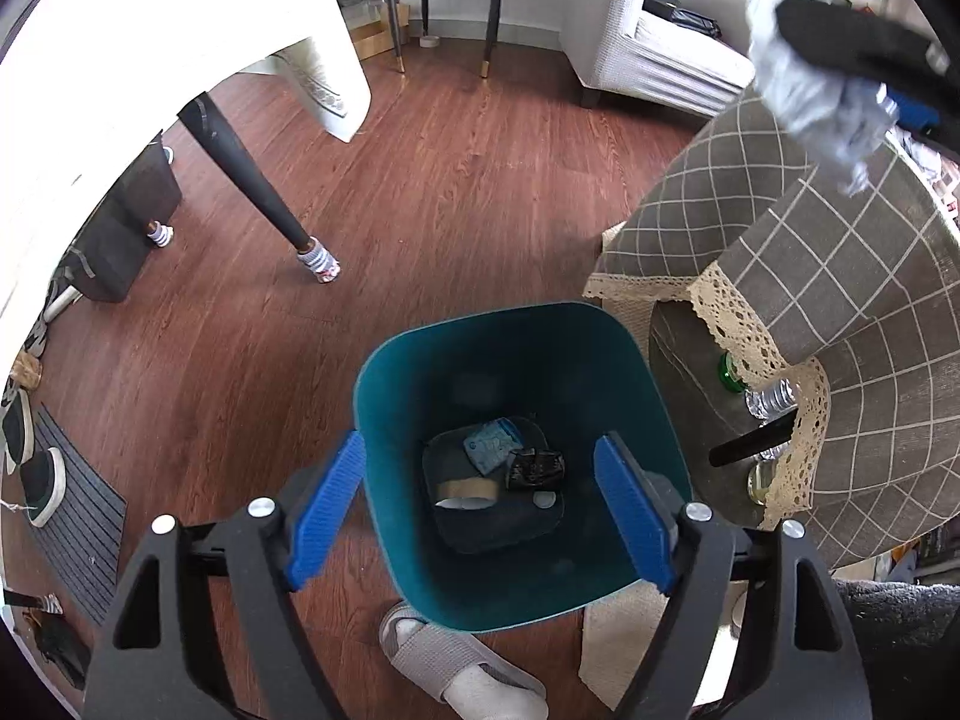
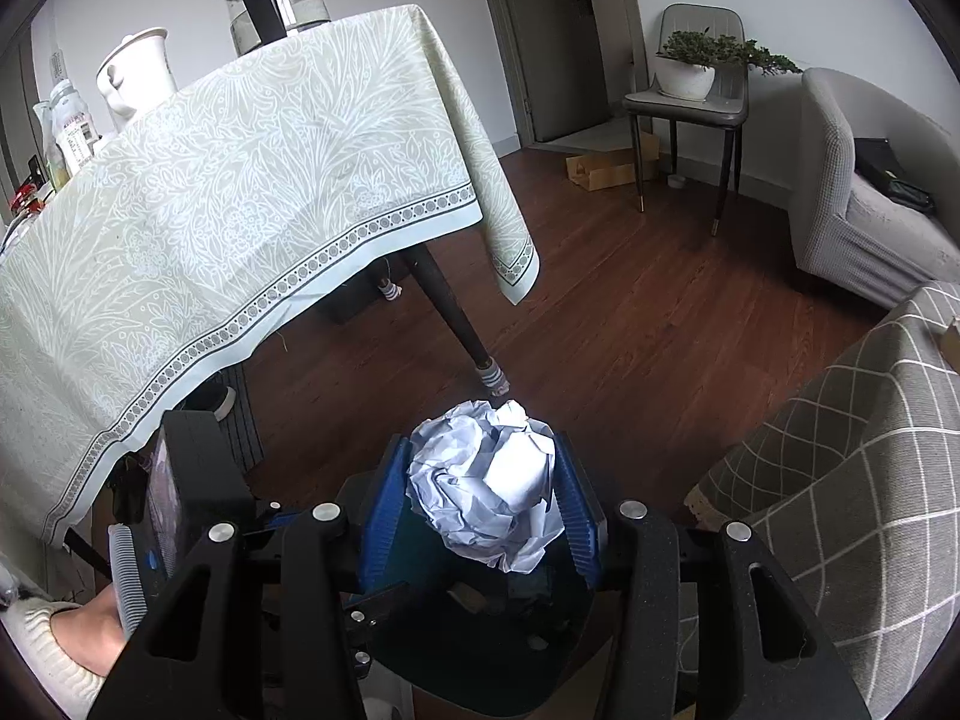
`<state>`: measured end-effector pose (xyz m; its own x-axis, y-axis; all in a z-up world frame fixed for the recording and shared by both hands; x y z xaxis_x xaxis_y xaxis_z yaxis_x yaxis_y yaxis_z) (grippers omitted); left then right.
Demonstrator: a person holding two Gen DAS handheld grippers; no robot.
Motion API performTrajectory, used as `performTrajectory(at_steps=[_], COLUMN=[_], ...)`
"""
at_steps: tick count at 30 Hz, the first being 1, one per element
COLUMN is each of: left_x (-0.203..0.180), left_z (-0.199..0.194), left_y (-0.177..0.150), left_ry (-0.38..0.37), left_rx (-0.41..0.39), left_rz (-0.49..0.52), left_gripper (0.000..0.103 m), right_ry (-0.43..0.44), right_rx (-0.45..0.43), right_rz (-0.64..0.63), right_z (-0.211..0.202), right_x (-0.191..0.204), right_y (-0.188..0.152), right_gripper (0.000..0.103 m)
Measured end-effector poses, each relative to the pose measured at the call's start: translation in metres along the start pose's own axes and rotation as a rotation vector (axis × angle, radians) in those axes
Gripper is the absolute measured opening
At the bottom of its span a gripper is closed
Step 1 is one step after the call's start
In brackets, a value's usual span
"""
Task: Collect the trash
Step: 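Carry both items to the teal bin while the left tool releases the tape roll into it, then lower the crumpled paper into the teal bin and open the right tool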
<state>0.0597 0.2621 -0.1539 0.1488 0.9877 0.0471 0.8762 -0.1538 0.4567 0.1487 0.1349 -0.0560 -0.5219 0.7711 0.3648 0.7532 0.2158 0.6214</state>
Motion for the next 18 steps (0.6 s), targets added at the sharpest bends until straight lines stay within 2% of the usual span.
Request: performTrajectory(at_steps=[4, 13, 18], left_x=[0.012, 0.035, 0.044], left_z=[-0.014, -0.052, -0.068], left_y=[-0.003, -0.004, -0.003], left_ry=[0.001, 0.017, 0.028], left_rx=[-0.025, -0.143, -0.183], left_rz=[-0.023, -0.069, -0.082], left_gripper=[0.082, 0.082, 0.076], right_ry=[-0.002, -0.012, -0.025], right_rx=[0.035, 0.138, 0.191], right_rz=[0.0, 0.03, 0.034], right_z=[0.017, 0.061, 0.085], right_x=[0.003, 0.0, 0.004], right_y=[-0.006, -0.022, -0.034], right_gripper=[0.048, 0.048, 0.048])
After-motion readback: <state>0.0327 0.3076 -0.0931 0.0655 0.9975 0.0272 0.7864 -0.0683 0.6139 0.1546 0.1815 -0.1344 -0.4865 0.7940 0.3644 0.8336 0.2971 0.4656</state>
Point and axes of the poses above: each gripper's, at about its wrist camera, not at the fingertips, and z roughly the way its jaws point, x to its left, y to its top, the point moved 1 cm from there along z, roughly the way its jaws point, and after that the axes turned 13 degrees about z, right-handed, at the moved point
